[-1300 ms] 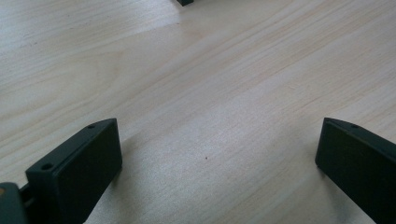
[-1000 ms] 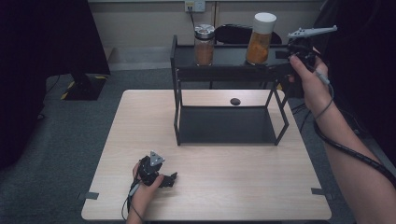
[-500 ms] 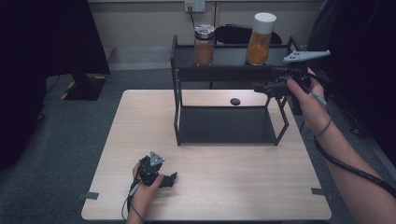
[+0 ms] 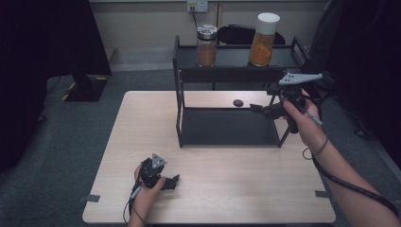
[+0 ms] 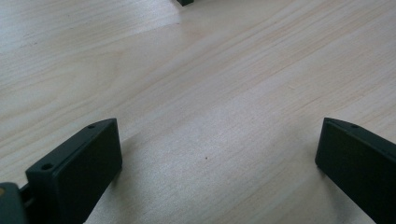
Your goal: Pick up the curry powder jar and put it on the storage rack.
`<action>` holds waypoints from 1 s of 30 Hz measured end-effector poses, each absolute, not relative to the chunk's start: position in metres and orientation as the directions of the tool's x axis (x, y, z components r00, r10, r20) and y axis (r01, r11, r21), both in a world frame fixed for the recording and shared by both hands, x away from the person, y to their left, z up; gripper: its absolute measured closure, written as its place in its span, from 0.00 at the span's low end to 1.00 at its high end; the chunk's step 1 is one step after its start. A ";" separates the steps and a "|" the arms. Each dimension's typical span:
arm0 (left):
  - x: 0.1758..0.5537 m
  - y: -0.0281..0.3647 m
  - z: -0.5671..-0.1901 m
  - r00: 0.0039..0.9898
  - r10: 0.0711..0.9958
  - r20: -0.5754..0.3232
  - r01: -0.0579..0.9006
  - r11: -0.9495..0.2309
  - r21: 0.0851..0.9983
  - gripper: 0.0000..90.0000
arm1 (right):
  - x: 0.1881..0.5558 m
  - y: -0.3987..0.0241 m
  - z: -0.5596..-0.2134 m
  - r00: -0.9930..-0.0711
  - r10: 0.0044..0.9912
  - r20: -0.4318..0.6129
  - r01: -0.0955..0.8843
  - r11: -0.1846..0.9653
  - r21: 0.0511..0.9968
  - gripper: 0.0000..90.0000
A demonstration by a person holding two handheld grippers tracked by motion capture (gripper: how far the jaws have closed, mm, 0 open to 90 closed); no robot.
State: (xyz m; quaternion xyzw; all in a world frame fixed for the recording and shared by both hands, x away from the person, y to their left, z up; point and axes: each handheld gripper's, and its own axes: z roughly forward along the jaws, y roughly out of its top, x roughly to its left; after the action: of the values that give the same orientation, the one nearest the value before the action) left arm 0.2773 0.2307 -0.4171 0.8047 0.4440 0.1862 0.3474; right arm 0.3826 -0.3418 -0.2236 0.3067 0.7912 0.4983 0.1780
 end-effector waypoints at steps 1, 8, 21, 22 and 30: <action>0.277 0.231 -0.417 0.536 0.844 -0.009 0.585 -0.364 0.724 0.00 | 0.382 -0.341 -0.227 -0.751 0.660 0.024 0.308 0.318 0.896 0.00; 0.277 0.231 -0.417 0.537 0.844 -0.009 0.585 -0.365 0.724 0.00 | 0.381 -0.336 -0.245 -0.765 0.643 0.034 0.316 0.329 0.890 0.00; 0.277 0.231 -0.417 0.537 0.844 -0.009 0.585 -0.364 0.725 0.00 | 0.378 -0.328 -0.276 -0.792 0.607 0.063 0.321 0.327 0.889 0.00; 0.277 0.231 -0.417 0.537 0.844 -0.009 0.585 -0.364 0.724 0.00 | 0.378 -0.327 -0.279 -0.794 0.604 0.064 0.321 0.327 0.889 0.00; 0.277 0.231 -0.417 0.536 0.844 -0.009 0.585 -0.364 0.725 0.00 | 0.375 -0.324 -0.305 -0.805 0.587 0.087 0.333 0.325 0.885 0.00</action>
State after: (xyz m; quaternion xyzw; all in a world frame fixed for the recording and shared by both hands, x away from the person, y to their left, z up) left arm 0.2773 0.2307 -0.4172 0.8047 0.4439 0.1862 0.3475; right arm 0.3749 -0.3235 -0.3050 0.2862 0.8042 0.5055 0.1256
